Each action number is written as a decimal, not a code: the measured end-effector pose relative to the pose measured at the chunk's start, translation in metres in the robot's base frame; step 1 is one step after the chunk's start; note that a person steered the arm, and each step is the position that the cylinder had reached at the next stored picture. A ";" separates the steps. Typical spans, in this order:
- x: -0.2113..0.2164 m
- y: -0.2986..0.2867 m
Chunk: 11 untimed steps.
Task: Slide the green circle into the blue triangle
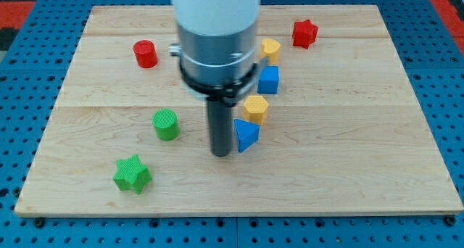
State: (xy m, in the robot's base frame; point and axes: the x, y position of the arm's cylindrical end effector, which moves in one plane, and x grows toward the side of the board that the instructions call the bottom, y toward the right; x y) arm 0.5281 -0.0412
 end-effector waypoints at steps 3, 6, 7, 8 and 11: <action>-0.011 -0.152; -0.059 -0.082; -0.049 -0.067; 0.008 -0.025; -0.007 -0.007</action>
